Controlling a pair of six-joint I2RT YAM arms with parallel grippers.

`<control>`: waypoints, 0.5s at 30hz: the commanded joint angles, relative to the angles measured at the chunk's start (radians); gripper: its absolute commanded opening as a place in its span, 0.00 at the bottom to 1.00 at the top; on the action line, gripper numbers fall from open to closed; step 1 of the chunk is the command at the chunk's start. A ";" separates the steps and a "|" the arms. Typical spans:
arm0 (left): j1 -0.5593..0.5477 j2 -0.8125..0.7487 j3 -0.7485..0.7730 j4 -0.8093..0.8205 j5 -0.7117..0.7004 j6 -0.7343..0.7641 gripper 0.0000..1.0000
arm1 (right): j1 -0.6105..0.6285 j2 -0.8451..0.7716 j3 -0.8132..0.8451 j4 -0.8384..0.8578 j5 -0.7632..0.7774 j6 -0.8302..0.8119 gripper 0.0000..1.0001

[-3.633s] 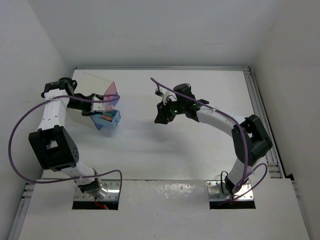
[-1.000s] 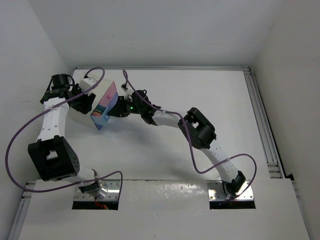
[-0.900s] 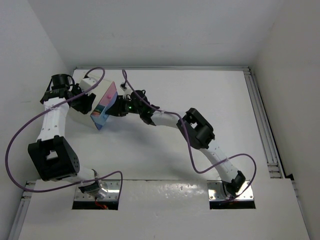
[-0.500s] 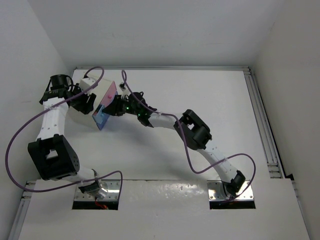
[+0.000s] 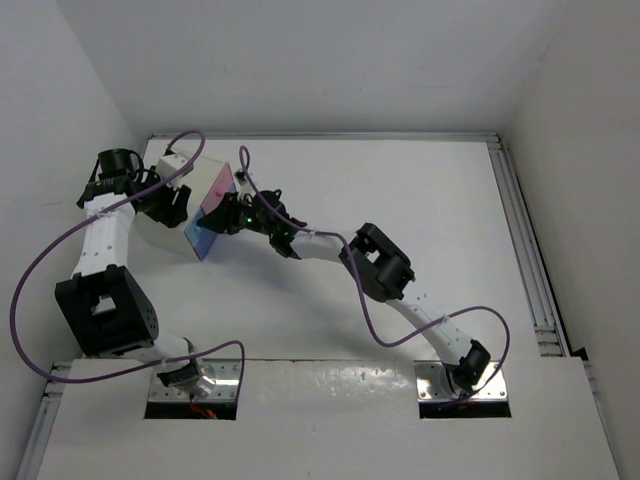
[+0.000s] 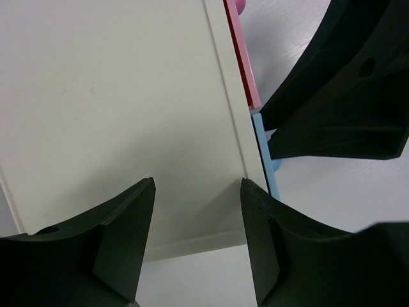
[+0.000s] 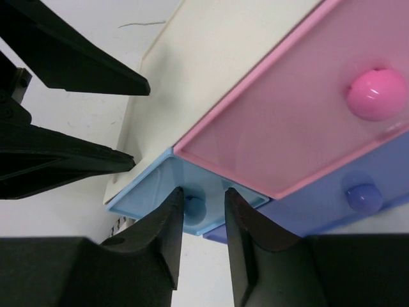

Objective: Sort the stationery into containers
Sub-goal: Close the drawer in the storage box, then reset both arms

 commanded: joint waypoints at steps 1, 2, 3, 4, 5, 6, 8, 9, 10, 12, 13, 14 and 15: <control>0.001 0.062 -0.025 -0.144 0.000 -0.012 0.63 | 0.016 0.018 0.063 0.106 0.017 -0.008 0.32; 0.001 0.062 -0.022 -0.148 0.000 -0.013 0.63 | 0.018 0.021 0.074 0.109 0.017 -0.006 0.33; 0.002 0.064 -0.013 -0.159 0.000 -0.013 0.63 | 0.018 0.025 0.075 0.107 0.018 -0.005 0.34; 0.002 0.062 -0.010 -0.164 -0.001 -0.013 0.63 | 0.018 0.024 0.074 0.109 0.020 -0.005 0.35; 0.005 0.061 -0.010 -0.164 -0.003 -0.010 0.63 | 0.019 0.022 0.062 0.110 0.018 -0.005 0.35; 0.007 0.059 -0.010 -0.161 -0.003 -0.010 0.63 | 0.018 0.016 0.048 0.113 0.015 -0.006 0.36; 0.007 0.053 -0.008 -0.148 -0.003 -0.012 0.63 | 0.013 -0.019 -0.013 0.129 0.000 -0.017 0.36; 0.005 0.054 -0.005 -0.139 0.000 -0.015 0.63 | 0.007 -0.036 -0.045 0.138 -0.008 -0.026 0.36; 0.005 0.056 0.010 -0.138 0.017 -0.018 0.63 | 0.004 -0.077 -0.073 0.153 -0.020 -0.041 0.36; 0.005 0.064 0.047 -0.127 0.029 -0.036 0.63 | -0.013 -0.122 -0.171 0.166 -0.070 -0.061 0.37; 0.005 0.065 0.094 -0.119 0.041 -0.048 0.64 | -0.019 -0.175 -0.203 0.179 -0.089 -0.084 0.38; 0.007 0.065 0.122 -0.107 0.052 -0.068 0.65 | -0.027 -0.203 -0.271 0.184 -0.126 -0.097 0.39; 0.008 0.067 0.177 -0.096 0.069 -0.085 0.65 | -0.047 -0.262 -0.300 0.186 -0.147 -0.130 0.41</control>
